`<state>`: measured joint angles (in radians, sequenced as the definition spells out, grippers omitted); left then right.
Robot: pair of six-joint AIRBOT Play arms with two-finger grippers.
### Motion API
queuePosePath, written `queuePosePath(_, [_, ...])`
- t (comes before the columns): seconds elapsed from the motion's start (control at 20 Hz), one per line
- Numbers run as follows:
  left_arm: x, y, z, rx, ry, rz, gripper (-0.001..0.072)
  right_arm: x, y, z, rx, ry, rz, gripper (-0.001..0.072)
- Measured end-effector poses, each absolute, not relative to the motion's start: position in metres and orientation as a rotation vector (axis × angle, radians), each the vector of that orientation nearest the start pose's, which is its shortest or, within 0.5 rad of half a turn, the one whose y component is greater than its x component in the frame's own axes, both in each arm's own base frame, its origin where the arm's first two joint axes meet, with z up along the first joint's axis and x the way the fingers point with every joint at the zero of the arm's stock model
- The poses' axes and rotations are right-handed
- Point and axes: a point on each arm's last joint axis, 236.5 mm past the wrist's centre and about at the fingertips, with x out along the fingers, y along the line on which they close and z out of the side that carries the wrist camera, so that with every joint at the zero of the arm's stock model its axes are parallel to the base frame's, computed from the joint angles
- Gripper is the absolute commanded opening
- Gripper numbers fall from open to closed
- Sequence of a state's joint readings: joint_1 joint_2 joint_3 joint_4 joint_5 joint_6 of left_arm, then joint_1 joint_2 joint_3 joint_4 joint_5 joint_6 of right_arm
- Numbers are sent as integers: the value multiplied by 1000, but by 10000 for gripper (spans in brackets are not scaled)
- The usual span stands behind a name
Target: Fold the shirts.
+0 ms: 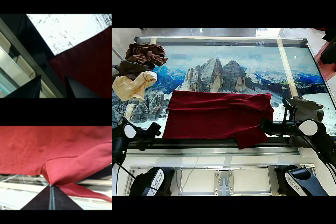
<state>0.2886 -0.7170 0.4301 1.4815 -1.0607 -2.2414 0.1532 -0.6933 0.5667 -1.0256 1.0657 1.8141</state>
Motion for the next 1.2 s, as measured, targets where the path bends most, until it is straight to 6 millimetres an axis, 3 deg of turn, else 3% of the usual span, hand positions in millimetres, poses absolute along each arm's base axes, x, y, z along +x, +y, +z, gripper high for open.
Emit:
queuePosePath(0.3, [203, 20, -96, -982, 1305, 614, 367, 236, 146, 15, 627, 1233, 268, 20])
queuePosePath(0.6, [220, 25, -101, -1010, 1245, 607, 366, 239, 150, 26, 649, 1188, 292, 20])
queuePosePath(0.9, [217, 23, -111, -1018, 1280, 611, 361, 243, 153, 35, 675, 1149, 304, 20])
queuePosePath(0.95, [216, 22, -113, -1017, 1291, 611, 347, 244, 153, 36, 678, 1145, 304, 20])
queuePosePath(1.0, [215, 21, -114, -1017, 1299, 611, 257, 245, 153, 37, 681, 1141, 305, 20])
queuePosePath(1.05, [214, 21, -115, -1015, 1305, 612, 0, 245, 153, 37, 682, 1139, 305, 20])
queuePosePath(1.2, [216, 22, -117, -1016, 1298, 610, 8, 248, 154, 39, 691, 1126, 304, 20])
